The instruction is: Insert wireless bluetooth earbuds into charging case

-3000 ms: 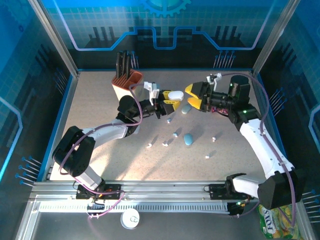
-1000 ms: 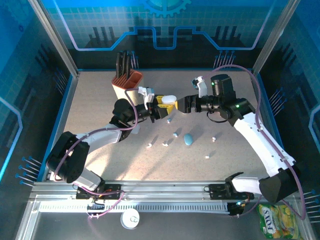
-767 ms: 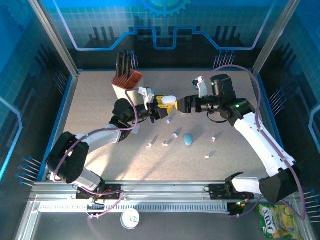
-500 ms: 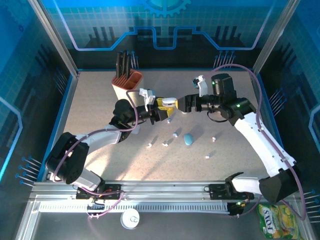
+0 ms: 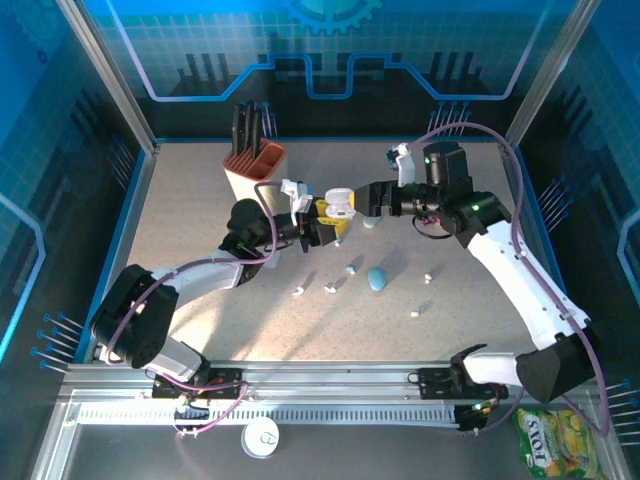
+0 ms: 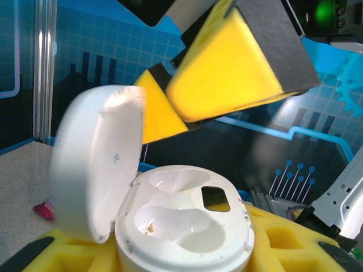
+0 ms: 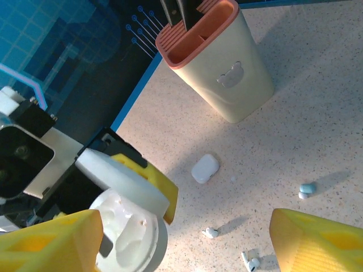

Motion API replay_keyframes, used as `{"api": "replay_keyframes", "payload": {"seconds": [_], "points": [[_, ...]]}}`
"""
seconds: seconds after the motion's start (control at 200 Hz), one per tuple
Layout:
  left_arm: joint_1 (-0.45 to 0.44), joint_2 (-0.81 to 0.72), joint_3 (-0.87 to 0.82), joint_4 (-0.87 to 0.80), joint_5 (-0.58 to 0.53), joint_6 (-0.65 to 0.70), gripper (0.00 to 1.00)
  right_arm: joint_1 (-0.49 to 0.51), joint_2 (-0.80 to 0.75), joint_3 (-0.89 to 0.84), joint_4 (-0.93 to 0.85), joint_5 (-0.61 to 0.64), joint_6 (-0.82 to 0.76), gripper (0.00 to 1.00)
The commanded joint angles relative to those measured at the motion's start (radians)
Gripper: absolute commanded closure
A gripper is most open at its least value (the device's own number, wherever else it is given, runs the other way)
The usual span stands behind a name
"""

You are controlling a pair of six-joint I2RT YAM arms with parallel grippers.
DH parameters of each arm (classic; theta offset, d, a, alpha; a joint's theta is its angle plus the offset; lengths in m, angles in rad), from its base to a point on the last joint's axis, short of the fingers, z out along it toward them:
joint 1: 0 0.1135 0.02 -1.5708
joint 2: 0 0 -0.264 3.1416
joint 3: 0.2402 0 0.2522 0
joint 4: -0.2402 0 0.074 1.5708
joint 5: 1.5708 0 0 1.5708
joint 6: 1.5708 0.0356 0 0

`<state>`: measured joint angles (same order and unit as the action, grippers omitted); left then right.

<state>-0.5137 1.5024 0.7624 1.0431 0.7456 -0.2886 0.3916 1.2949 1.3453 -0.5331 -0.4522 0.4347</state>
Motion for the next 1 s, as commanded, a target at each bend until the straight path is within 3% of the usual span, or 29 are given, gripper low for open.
{"api": "replay_keyframes", "payload": {"seconds": [0.0, 0.315, 0.49, 0.665, 0.84, 0.99], "points": [[-0.007, -0.032, -0.016, 0.03, 0.031, 0.011, 0.66, -0.007, 0.022, 0.047, 0.013, 0.004, 0.019, 0.22], [-0.001, -0.033, -0.028, 0.032, -0.004, 0.022, 0.66, -0.025, -0.094, -0.015, 0.052, -0.007, 0.013, 0.2], [0.001, -0.033, -0.022, 0.027, -0.008, 0.031, 0.66, -0.173, -0.198, -0.151, 0.032, -0.012, 0.133, 0.22], [0.0, -0.041, -0.014, 0.002, -0.006, 0.044, 0.65, -0.279, -0.253, -0.237, -0.119, 0.105, 0.075, 0.22], [0.0, -0.029, -0.002, -0.003, 0.006, 0.048, 0.65, -0.401, -0.169, -0.323, -0.218, 0.097, 0.095, 0.23], [0.0, -0.026, 0.004, -0.006, 0.01, 0.052, 0.65, -0.464, -0.078, -0.405, -0.158, 0.049, 0.079, 0.23]]}}
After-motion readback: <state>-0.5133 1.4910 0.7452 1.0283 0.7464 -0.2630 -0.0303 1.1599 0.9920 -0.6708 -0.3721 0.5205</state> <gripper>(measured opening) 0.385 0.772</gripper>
